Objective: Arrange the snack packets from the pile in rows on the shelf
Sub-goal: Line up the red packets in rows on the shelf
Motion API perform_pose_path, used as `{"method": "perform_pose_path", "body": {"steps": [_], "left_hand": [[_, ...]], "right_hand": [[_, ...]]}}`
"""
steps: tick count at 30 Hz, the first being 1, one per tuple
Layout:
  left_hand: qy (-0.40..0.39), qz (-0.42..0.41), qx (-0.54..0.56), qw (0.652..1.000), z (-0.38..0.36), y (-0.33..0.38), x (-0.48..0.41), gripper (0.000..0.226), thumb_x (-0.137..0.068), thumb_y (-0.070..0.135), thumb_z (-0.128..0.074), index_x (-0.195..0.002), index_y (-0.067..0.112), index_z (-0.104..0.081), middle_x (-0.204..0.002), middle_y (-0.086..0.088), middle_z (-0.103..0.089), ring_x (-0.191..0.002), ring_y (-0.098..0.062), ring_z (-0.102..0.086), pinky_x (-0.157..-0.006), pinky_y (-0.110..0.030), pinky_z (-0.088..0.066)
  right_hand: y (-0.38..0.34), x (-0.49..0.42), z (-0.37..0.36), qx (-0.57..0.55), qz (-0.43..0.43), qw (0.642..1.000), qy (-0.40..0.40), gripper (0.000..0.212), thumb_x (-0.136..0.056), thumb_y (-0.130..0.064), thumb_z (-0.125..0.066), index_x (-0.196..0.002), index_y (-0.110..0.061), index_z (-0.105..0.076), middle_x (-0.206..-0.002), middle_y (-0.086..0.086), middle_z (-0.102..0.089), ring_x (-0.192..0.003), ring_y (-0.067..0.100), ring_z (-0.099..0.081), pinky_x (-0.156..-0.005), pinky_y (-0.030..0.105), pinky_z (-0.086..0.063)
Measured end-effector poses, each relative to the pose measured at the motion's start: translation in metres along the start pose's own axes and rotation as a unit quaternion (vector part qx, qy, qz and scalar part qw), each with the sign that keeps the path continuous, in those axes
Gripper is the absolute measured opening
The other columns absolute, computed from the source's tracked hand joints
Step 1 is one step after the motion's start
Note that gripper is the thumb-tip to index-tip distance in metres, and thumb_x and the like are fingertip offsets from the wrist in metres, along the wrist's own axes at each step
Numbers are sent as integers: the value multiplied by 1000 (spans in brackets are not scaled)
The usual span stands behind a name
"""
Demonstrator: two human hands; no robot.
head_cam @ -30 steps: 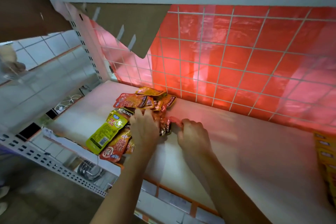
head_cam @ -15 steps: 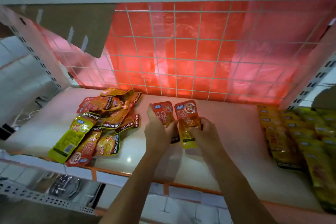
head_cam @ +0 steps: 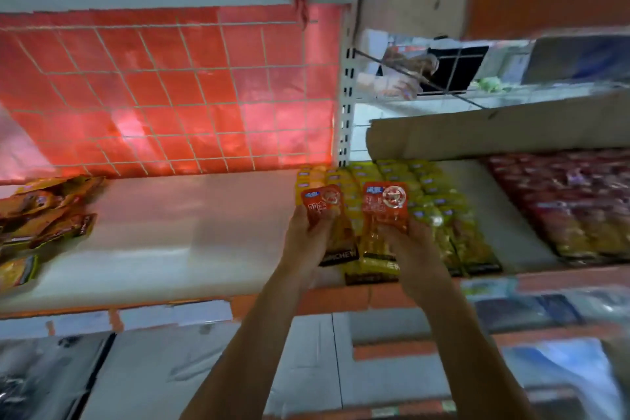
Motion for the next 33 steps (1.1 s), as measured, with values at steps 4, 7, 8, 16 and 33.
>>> {"method": "perform_pose_path", "body": {"steps": [4,7,8,16,33], "left_hand": [[-57,28,-8,998,-72,-2,15,11,-94,19,-59,-102,26,-61,-93,4,-67,-88,-13,-63,-77,-30,-53],[-92,23,-39,995,-112,2,18,10,-92,19,-62,-91,29,-60,-88,6,-67,-82,-10,-62,-71,-22,-47],[-100,18,-53,993,-123,1,16,11,-90,19,-63,-90,30,-61,-85,10,-68,-79,-7,-63,-71,-21,-48],[-129,59,-54,988,-203,0,-7,47,-79,29,-78,-120,26,-56,-103,-3,-69,-87,-18,-70,-77,-36,-59],[-116,-67,-371,919,-337,-25,-111,14,-70,20,-59,-83,21,-65,-95,-10,-70,-98,-30,-64,-82,-37,-50]], "right_hand": [[6,5,73,17,-19,999,22,19,-94,-6,-52,-90,-24,-55,-84,-9,-58,-70,-2,-52,-66,14,-43],[11,5,116,29,-32,992,120,10,-82,-25,-66,-83,-16,-63,-73,2,-65,-71,11,-64,-70,29,-49],[14,5,127,41,-52,989,132,26,-75,-36,-68,-89,-14,-64,-79,6,-68,-77,20,-66,-74,35,-51],[8,-15,182,-86,-47,983,153,20,-92,-13,-53,-107,-2,-47,-88,9,-54,-75,21,-56,-67,37,-46],[0,-101,307,-34,-38,978,201,8,-96,-27,-49,-99,-20,-49,-75,-1,-49,-58,12,-45,-52,27,-35]]}}
Point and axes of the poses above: each hand's wrist, its own x-axis away from the middle knuckle, its own z-axis out of the back of the hand, y = z × x, the point moved 5 cm from there along -x, towards the middle knuckle
